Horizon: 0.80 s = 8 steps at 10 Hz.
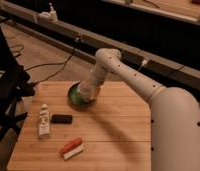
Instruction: Pick up the ceramic cup
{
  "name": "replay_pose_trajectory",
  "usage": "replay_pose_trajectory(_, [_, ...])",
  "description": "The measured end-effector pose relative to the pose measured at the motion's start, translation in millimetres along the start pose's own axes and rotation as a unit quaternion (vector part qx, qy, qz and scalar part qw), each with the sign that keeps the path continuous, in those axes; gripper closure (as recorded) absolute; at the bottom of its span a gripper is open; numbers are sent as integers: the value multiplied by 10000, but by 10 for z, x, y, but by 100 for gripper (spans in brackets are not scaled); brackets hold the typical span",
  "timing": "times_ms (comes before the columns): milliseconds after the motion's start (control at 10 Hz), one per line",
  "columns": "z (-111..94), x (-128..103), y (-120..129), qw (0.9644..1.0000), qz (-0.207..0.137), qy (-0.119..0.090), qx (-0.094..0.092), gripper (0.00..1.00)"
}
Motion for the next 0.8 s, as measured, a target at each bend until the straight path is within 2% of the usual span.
replay_pose_trajectory(100, [110, 35, 8, 9999, 90, -24, -105, 40])
replay_pose_trajectory(300, [272, 115, 9, 9995, 215, -5, -226, 60])
replay_pose_trajectory(400, [304, 145, -14, 9994, 244, 13, -226, 71])
replay_pose_trajectory(600, [294, 170, -55, 9995, 270, 25, -189, 90])
replay_pose_trajectory(700, [238, 154, -95, 9996, 244, 9, -111, 97])
replay_pose_trajectory(800, [120, 100, -168, 9999, 136, -25, 63, 100])
